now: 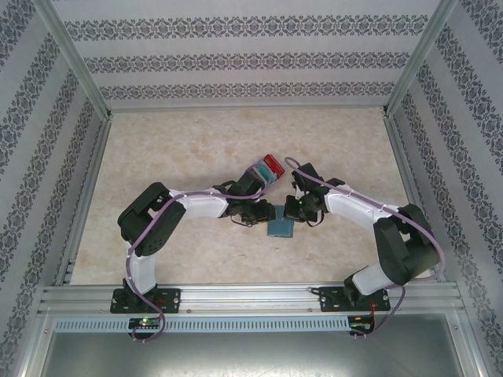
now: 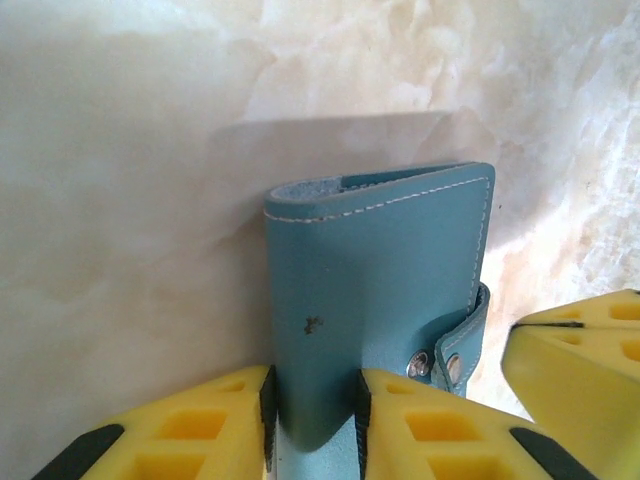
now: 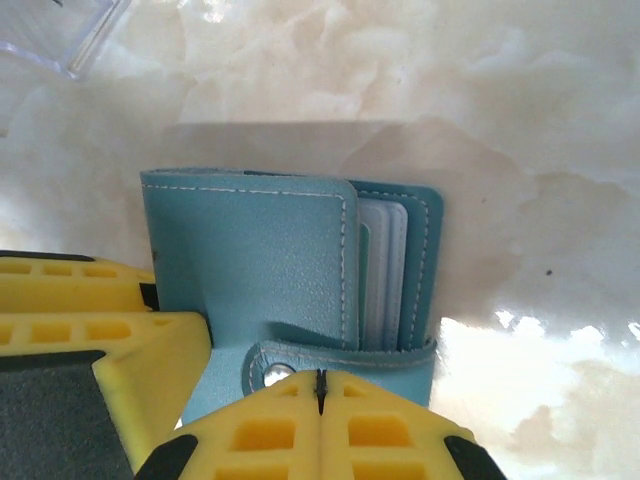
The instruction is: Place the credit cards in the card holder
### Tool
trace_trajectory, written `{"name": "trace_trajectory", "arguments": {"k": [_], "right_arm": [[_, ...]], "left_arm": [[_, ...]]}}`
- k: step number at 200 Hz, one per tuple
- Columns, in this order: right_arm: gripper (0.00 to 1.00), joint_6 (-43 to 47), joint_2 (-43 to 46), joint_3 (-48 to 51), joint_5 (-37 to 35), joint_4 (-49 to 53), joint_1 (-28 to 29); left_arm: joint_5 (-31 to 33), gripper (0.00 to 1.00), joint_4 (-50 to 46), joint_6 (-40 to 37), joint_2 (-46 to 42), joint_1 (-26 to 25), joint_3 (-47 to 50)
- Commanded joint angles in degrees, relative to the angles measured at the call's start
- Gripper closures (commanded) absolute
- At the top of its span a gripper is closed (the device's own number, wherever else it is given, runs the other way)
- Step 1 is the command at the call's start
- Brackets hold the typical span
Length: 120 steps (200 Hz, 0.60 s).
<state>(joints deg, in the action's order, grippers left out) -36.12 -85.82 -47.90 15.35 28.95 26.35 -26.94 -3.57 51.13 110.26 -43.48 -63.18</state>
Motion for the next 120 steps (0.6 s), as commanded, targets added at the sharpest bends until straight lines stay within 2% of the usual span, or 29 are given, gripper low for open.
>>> {"name": "trace_trajectory", "arguments": {"k": [1,120], "right_arm": [[0.98,-1.14,0.94,2.04,-0.54,0.92,-0.18],[0.99,-1.6,-3.75,0.25,2.16,-3.04,0.79]], "left_arm": [[-1.24,0.69,-1.17,-1.99,-0.17,-0.81,-0.84],[-2.86,0.71,-3.65,-3.43,2.42,-0.9,-2.58]]}}
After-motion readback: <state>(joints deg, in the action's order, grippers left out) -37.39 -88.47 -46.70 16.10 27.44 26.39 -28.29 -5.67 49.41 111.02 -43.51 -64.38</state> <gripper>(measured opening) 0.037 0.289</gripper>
